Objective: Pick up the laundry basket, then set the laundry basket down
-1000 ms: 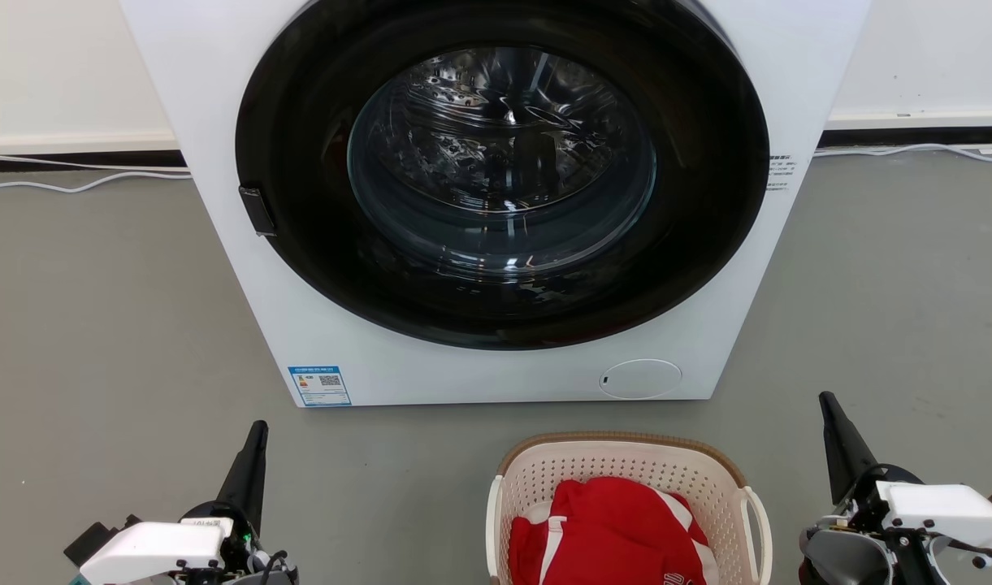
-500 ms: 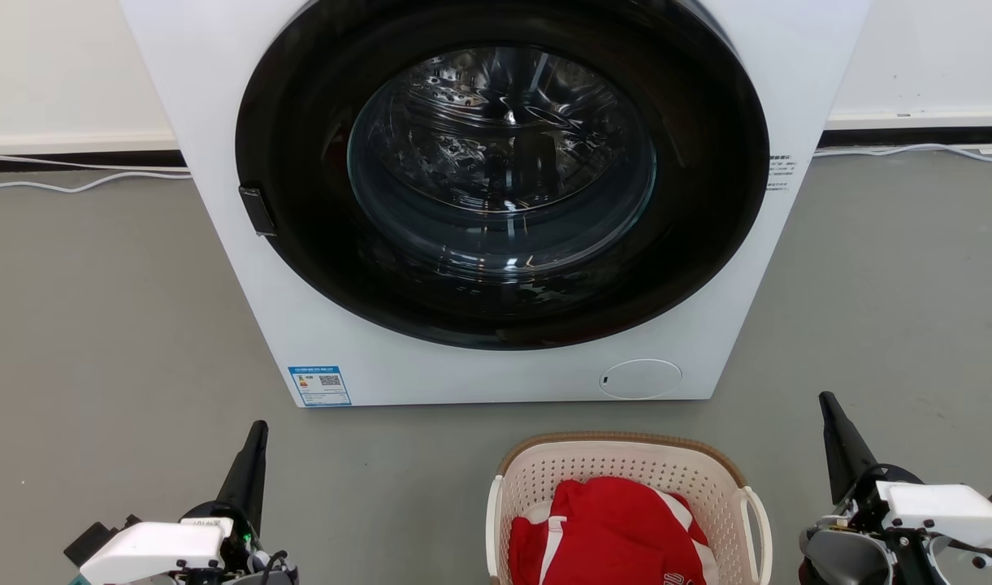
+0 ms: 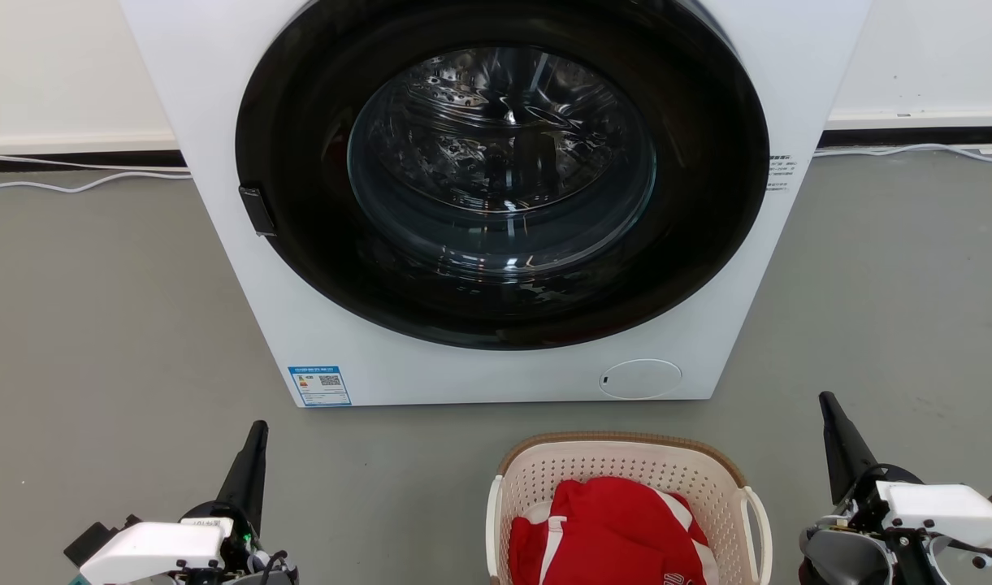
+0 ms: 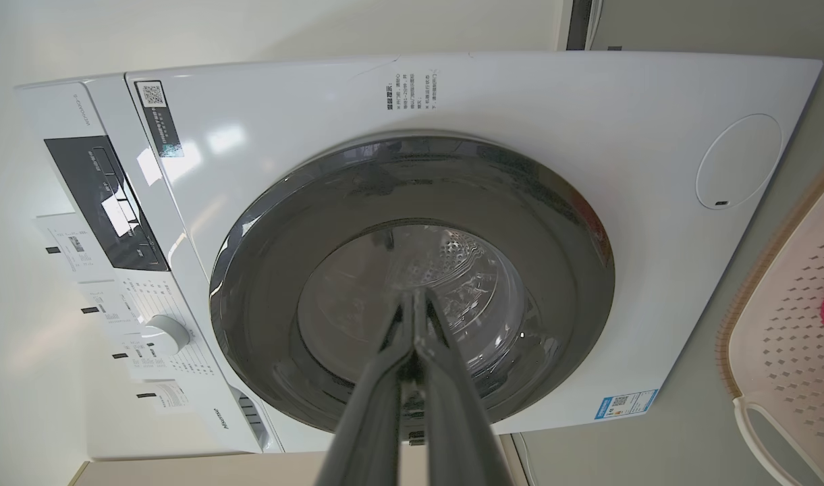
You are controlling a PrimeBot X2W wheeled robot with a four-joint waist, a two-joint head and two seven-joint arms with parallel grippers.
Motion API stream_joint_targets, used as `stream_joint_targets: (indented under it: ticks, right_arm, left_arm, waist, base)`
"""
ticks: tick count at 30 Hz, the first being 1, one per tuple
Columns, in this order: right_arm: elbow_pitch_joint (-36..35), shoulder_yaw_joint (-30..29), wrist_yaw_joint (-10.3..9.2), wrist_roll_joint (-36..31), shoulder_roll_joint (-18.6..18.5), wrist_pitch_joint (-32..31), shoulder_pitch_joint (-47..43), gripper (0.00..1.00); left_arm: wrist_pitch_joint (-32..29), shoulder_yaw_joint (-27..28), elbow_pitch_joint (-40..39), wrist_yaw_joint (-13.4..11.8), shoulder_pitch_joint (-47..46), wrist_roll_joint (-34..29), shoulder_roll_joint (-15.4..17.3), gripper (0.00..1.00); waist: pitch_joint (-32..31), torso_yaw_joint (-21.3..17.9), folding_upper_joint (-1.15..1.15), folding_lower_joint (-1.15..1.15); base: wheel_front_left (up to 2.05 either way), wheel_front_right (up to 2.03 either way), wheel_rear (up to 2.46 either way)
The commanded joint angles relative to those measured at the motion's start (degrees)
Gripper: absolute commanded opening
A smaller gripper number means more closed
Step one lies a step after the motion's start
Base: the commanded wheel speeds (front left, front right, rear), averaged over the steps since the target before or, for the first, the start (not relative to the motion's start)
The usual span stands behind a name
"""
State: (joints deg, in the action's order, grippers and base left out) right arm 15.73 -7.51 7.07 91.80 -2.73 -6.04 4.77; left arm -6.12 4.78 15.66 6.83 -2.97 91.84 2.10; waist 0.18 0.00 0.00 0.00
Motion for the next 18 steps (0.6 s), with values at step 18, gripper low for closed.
stream_joint_targets:
  ticks: [18]
  right_arm:
    - [-1.7, 1.02, 0.42, 0.39, -0.15, -0.43, 1.41, 0.0]
  left_arm:
    - [-0.34, 1.71, -1.64, 0.66, -3.21, 0.35, 0.77, 0.0]
  waist:
    - [0.0, 0.0, 0.0, 0.0]
  base:
    - [0.0, 0.0, 0.0]
